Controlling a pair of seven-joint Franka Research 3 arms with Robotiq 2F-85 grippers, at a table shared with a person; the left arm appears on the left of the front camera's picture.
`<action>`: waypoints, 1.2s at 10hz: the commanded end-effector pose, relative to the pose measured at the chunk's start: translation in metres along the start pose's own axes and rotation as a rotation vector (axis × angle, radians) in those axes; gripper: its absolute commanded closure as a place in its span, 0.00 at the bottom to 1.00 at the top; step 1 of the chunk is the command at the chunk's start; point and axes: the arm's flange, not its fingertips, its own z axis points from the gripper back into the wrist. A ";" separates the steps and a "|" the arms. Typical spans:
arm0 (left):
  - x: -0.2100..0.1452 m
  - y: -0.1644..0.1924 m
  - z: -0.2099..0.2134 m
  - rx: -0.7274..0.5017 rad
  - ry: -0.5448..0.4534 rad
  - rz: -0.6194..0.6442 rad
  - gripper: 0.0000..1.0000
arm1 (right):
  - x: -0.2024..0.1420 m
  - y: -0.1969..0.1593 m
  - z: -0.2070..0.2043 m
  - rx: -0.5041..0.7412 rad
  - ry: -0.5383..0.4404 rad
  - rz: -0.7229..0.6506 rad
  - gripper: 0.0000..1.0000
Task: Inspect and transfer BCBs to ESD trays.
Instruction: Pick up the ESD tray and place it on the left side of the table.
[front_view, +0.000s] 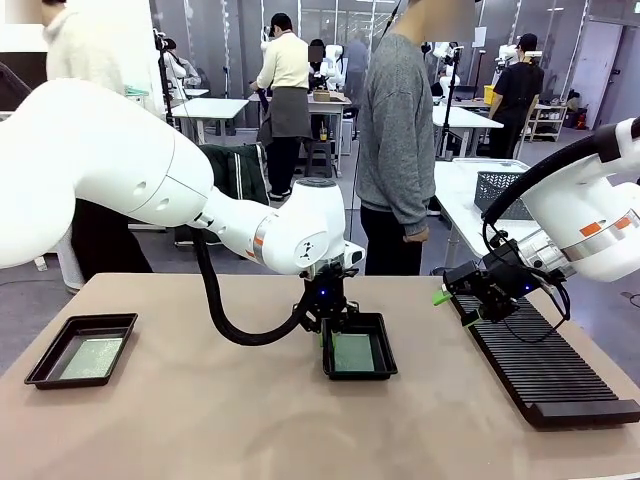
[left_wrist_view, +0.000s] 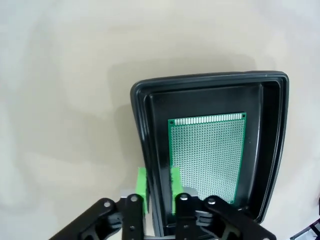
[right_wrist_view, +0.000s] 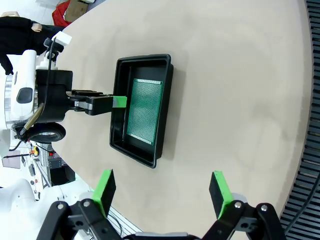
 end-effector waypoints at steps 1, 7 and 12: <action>-0.002 -0.001 0.000 0.016 0.004 0.026 1.00 | -0.001 0.000 0.000 0.002 -0.005 0.000 0.00; -0.001 -0.001 0.000 0.002 0.000 0.010 1.00 | -0.001 0.000 0.000 0.002 -0.005 0.000 0.00; -0.001 -0.001 0.000 0.002 0.000 0.010 1.00 | -0.001 0.000 0.000 0.002 -0.005 0.000 0.00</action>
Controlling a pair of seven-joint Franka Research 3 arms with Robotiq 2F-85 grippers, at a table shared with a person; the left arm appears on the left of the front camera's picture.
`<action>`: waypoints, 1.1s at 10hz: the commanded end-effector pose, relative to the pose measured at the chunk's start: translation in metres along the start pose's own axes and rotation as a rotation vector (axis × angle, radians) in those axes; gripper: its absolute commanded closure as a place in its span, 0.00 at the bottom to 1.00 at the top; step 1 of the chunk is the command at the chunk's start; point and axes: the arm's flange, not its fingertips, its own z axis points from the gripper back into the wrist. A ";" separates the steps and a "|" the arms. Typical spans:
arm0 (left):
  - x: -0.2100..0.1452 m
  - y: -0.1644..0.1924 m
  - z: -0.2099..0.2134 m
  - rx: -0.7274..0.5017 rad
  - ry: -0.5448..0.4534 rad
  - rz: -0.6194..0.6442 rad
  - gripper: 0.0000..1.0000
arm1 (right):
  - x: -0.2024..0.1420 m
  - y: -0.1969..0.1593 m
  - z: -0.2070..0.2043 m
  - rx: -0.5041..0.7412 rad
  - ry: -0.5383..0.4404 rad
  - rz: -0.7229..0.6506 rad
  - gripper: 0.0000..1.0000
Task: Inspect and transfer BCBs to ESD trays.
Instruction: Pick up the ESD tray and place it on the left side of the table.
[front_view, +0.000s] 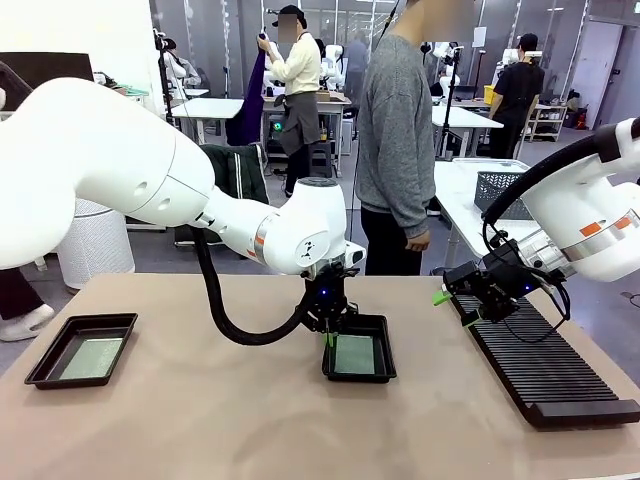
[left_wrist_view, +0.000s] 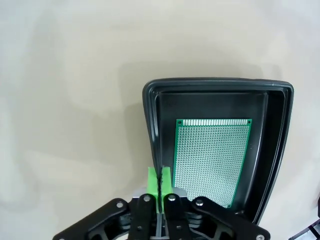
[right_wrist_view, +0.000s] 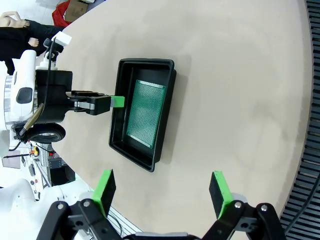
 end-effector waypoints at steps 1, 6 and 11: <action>0.000 0.000 0.000 0.000 0.000 0.000 0.97 | -0.001 0.000 0.000 0.002 -0.005 0.000 0.00; -0.018 0.071 0.019 -0.024 -0.028 0.033 0.97 | -0.001 0.000 0.000 0.002 -0.005 0.000 0.00; -0.036 0.162 0.038 -0.021 -0.024 0.058 0.97 | -0.001 0.000 0.000 0.002 -0.005 0.000 0.00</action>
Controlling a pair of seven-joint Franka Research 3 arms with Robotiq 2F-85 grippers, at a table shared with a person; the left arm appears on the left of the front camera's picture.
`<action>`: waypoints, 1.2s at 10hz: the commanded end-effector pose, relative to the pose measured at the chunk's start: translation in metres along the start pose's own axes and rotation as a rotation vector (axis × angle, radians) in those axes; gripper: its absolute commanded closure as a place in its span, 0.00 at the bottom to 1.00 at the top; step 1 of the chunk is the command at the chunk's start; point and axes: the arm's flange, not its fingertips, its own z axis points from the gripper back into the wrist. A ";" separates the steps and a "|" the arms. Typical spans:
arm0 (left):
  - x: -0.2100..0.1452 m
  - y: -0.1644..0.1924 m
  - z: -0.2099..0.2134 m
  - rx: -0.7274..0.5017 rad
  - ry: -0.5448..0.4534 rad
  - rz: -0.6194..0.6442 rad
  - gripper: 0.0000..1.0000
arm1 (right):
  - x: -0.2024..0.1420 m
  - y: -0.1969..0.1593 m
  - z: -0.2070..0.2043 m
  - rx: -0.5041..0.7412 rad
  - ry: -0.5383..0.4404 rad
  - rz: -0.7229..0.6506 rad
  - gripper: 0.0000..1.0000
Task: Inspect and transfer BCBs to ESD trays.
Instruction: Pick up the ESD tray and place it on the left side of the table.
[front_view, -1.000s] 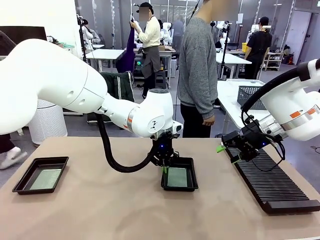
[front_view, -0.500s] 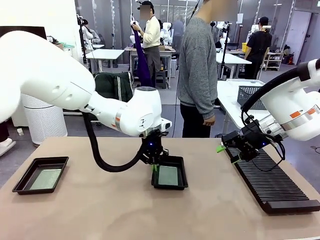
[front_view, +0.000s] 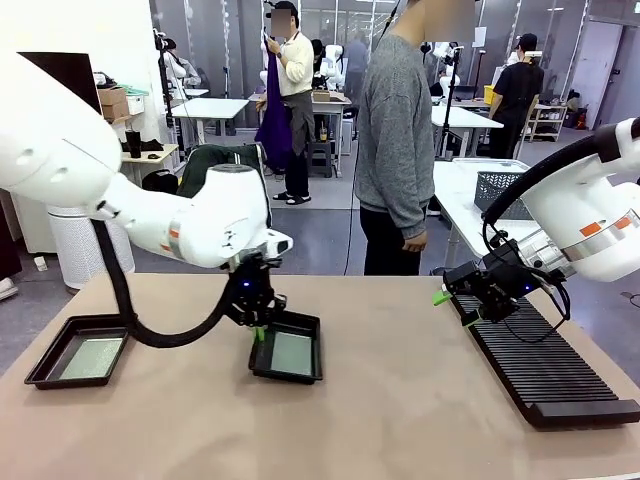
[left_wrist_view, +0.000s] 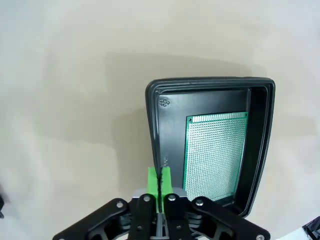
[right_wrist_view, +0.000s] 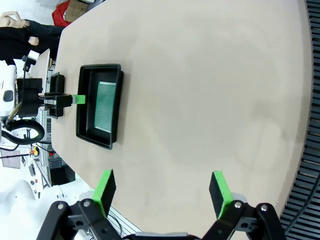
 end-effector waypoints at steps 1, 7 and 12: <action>-0.008 0.042 0.001 -0.039 -0.002 0.007 0.97 | -0.001 0.000 0.000 0.002 -0.005 -0.001 0.00; -0.012 0.172 0.006 -0.104 -0.009 0.083 0.97 | -0.001 0.000 0.000 0.002 -0.005 -0.001 0.00; -0.011 0.221 0.016 -0.079 -0.001 0.114 0.97 | -0.001 0.000 0.000 0.002 -0.005 -0.001 0.00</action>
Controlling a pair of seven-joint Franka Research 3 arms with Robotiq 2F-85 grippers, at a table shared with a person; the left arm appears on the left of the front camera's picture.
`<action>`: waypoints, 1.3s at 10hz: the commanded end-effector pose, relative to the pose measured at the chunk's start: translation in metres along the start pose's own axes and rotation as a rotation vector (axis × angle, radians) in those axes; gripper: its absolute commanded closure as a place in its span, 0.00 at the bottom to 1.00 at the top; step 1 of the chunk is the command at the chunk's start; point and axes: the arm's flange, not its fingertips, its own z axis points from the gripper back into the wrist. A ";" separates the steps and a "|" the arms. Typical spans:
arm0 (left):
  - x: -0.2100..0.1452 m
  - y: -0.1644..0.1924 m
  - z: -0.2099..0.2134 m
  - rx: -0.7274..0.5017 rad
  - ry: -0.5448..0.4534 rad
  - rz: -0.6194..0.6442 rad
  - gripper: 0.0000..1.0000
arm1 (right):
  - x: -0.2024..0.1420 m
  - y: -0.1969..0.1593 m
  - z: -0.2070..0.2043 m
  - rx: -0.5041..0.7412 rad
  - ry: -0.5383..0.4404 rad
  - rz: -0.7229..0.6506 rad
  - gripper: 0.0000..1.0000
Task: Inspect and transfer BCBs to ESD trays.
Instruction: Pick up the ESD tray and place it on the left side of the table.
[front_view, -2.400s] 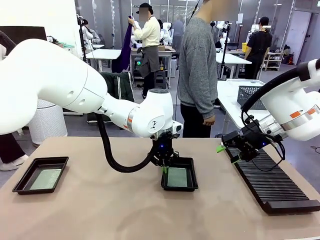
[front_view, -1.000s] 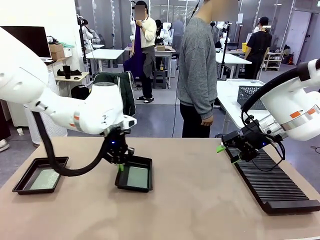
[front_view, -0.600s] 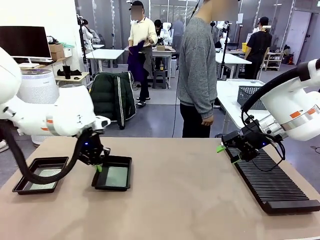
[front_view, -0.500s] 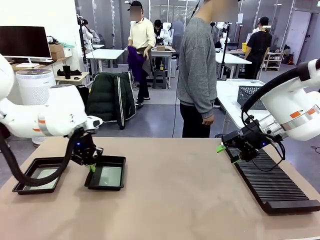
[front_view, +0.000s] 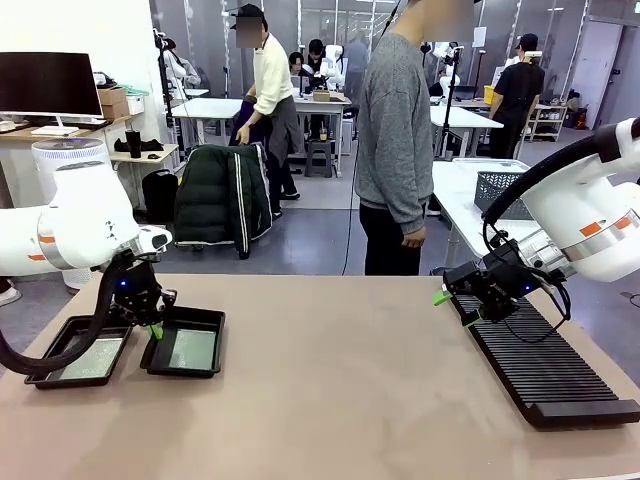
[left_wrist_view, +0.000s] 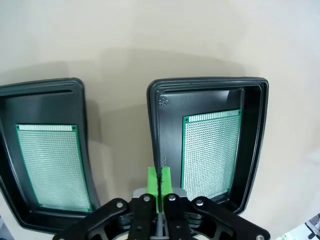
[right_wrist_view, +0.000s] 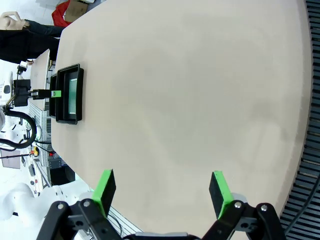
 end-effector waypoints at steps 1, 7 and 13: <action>-0.001 0.016 0.001 -0.002 0.017 -0.003 0.97 | -0.001 0.000 0.000 0.002 -0.004 0.000 0.00; 0.007 0.028 0.001 0.019 0.010 0.008 0.97 | -0.001 0.000 0.000 0.002 -0.004 0.000 0.00; 0.009 0.028 0.002 0.038 0.002 -0.016 0.00 | -0.001 0.000 0.000 0.002 -0.004 0.000 0.00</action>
